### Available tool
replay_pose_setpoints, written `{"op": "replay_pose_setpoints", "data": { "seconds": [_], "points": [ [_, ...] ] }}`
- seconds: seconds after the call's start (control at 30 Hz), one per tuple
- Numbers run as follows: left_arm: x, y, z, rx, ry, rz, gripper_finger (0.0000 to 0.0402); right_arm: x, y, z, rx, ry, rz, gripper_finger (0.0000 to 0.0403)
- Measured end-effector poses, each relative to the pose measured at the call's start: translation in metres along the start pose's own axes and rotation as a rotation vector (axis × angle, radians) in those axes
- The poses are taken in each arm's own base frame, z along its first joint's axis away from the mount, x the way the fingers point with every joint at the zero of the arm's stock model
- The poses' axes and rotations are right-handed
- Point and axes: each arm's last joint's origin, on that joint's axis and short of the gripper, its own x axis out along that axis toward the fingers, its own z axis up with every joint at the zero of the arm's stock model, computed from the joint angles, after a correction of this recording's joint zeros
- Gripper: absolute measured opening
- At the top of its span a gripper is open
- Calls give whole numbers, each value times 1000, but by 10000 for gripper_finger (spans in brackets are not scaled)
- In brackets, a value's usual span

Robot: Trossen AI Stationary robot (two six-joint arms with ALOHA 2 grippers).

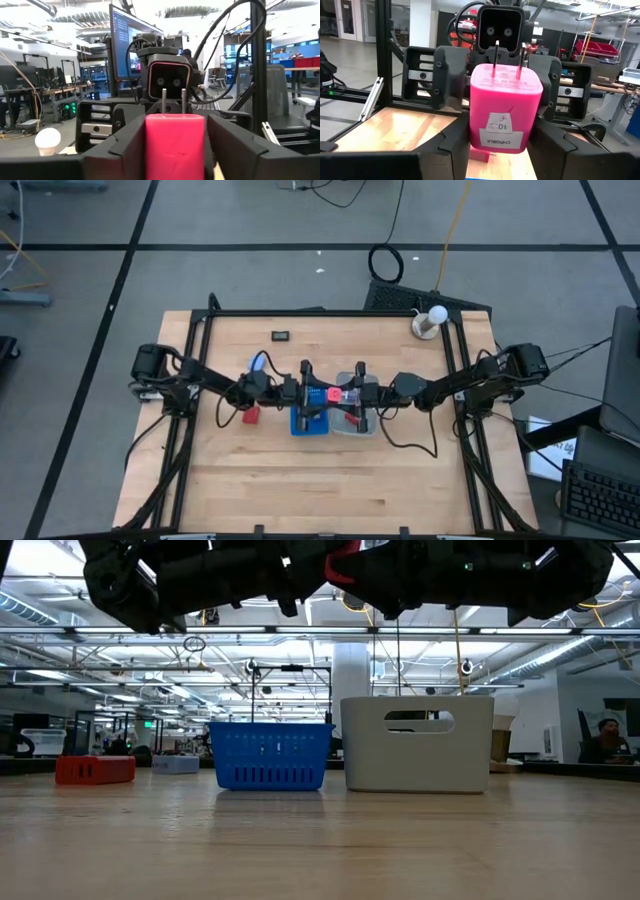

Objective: Pick & Place Office items
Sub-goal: Put the pink charger adapter into the gray bin

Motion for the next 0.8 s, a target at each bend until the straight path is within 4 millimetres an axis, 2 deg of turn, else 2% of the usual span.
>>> {"op": "replay_pose_setpoints", "data": {
  "seconds": [0.23,0.4,0.53,0.8],
  "points": [
    [-1,-5,12,-3,-16,-9,292,0,0,2,1,-13,-3,149],
    [-3,-4,19,-9,30,-11,330,0,0,2,1,-7,-2,153],
    [-6,-3,30,-2,58,-13,341,0,0,1,3,-1,-2,149],
    [-19,0,61,47,111,19,336,0,0,1,3,3,-2,155]
  ]
}}
